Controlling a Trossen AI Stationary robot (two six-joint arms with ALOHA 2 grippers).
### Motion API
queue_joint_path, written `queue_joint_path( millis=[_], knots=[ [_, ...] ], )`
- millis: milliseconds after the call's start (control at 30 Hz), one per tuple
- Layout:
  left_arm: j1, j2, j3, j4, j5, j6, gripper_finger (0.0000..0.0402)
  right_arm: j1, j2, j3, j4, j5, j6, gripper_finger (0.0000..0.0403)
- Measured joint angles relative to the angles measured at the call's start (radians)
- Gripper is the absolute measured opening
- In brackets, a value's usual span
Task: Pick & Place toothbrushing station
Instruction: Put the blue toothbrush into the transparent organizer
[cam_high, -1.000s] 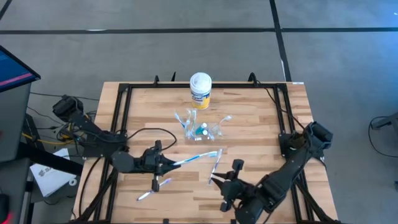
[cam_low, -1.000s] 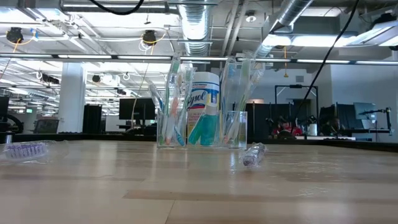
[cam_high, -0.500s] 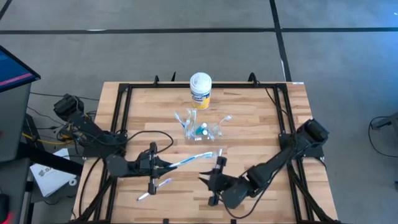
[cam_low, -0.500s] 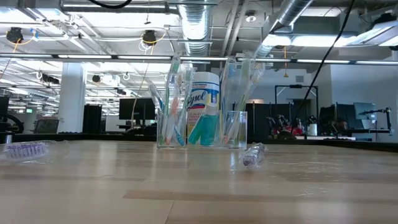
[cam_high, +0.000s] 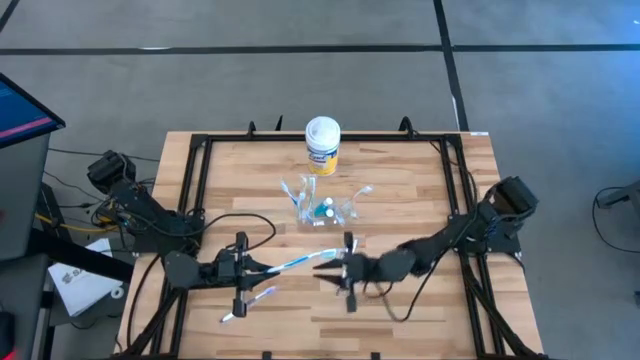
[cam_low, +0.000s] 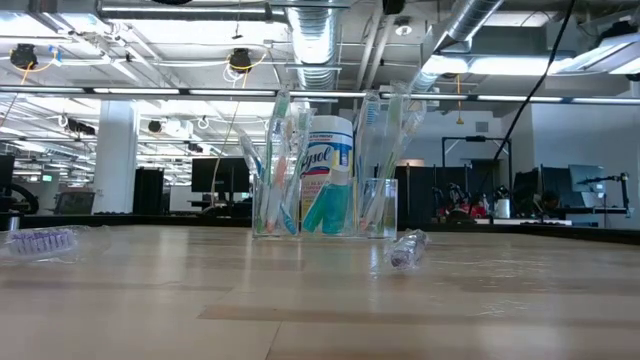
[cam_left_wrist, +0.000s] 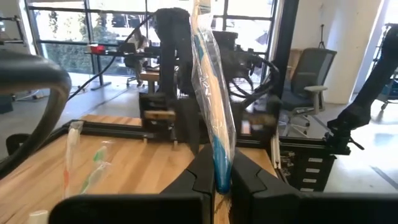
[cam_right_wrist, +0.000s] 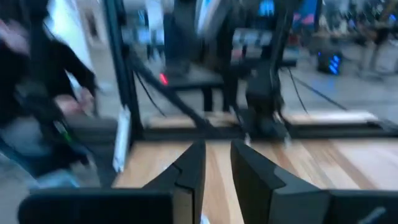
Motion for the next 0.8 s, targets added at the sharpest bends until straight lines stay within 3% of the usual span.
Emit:
queue_joint_path(
  millis=[167,333,633,800],
  knots=[
    [-0.006,0.0,0.0,0.008,-0.006,0.019,0.0005,-0.047,-0.05,-0.178,0.396,-0.185,-0.05,0.0067],
    [-0.003,0.0,0.0,0.018,-0.006,0.025,0.0005,-0.091,-0.042,-0.269,0.699,-0.243,-0.071,0.0067],
    [0.038,0.007,0.0,0.022,0.013,0.025,0.0005,-0.145,-0.038,-0.253,0.73,-0.434,-0.079,0.0067],
    [0.037,0.007,-0.001,0.027,0.014,0.025,0.0005,-0.158,-0.04,-0.252,0.737,-0.446,-0.094,0.0067]
  ],
)
